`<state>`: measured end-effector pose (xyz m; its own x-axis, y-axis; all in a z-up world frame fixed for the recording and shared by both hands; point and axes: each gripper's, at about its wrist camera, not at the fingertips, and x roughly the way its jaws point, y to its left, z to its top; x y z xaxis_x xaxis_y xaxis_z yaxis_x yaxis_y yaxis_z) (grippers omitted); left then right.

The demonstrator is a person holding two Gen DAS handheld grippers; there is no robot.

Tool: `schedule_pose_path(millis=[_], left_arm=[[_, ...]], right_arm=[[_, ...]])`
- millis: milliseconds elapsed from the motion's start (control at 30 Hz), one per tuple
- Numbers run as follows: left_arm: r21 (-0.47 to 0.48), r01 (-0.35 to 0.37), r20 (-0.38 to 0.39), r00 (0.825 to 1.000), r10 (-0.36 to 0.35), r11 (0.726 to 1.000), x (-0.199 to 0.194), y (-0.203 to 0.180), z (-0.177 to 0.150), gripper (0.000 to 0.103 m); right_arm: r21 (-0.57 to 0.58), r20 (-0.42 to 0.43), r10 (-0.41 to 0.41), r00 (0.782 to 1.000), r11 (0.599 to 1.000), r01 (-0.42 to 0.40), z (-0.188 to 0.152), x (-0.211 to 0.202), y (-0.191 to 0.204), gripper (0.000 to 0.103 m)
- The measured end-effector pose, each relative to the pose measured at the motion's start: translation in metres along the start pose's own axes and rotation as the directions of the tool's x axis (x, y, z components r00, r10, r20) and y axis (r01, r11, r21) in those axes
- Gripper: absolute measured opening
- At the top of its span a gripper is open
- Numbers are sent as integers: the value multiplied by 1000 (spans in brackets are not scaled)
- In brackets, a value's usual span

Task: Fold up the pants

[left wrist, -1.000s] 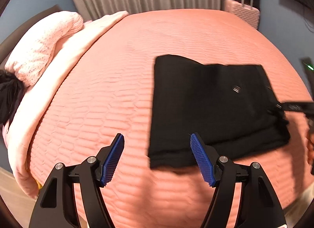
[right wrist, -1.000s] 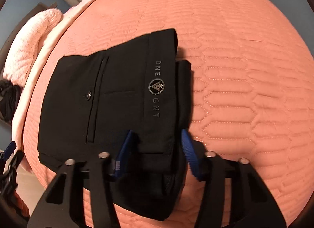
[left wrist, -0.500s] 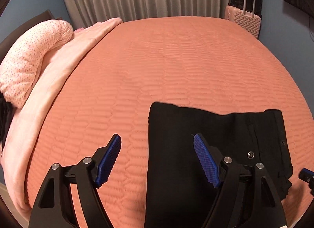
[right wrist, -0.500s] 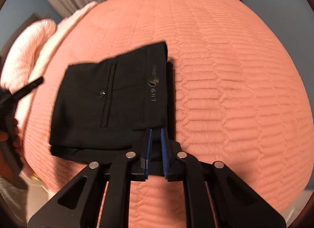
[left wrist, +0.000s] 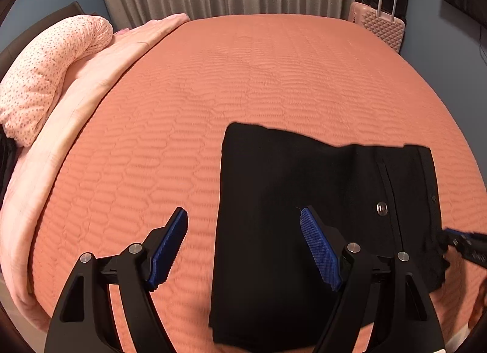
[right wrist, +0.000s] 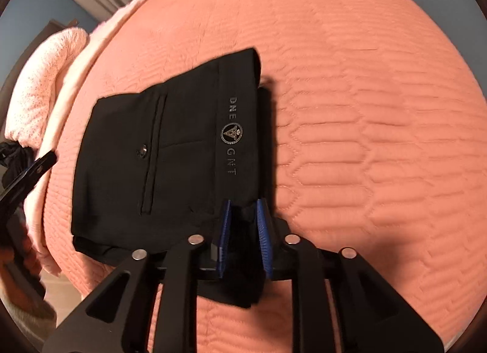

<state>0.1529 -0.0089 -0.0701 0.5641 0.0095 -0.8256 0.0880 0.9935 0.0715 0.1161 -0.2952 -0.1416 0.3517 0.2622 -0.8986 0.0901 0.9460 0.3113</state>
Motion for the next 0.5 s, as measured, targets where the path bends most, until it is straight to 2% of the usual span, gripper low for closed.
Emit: schedule_pose_path(millis=[67, 133, 200, 300, 333, 367, 433, 467, 500], left_arm=[[6, 8, -14, 1000, -8, 1000, -3, -1, -10, 75], [4, 8, -28, 1000, -8, 1000, -6, 1, -19, 75], [3, 15, -32, 999, -15, 1000, -9, 2, -25, 75], [6, 15, -38, 999, -15, 1000, -12, 5, -31, 75], [7, 9, -39, 999, -9, 1000, -13, 5, -33, 75], [7, 6, -41, 999, -5, 1000, -13, 5, -34, 75], [15, -4, -50, 999, 4, 1000, -12, 6, -36, 75], [16, -11, -51, 999, 12, 1000, -12, 6, -36, 75], [20, -19, -51, 998, 20, 1000, -12, 7, -36, 75]], right_arm=[[19, 0, -8, 1000, 1000, 8, 2, 0, -4, 29], [45, 4, -22, 1000, 999, 21, 2, -2, -9, 46], [66, 25, 12, 1000, 998, -14, 3, -9, -10, 56], [32, 7, 40, 999, 999, -40, 3, -2, 1, 59], [9, 9, 32, 999, 999, -32, 2, 0, 6, 57], [-23, 7, 21, 1000, 1000, -21, 1, 3, 11, 48], [-93, 20, -60, 998, 994, 61, -4, 3, 25, 19], [-115, 28, -81, 996, 990, 84, -5, -2, 29, 13], [-111, 43, -61, 997, 992, 65, -4, -13, 31, 10]])
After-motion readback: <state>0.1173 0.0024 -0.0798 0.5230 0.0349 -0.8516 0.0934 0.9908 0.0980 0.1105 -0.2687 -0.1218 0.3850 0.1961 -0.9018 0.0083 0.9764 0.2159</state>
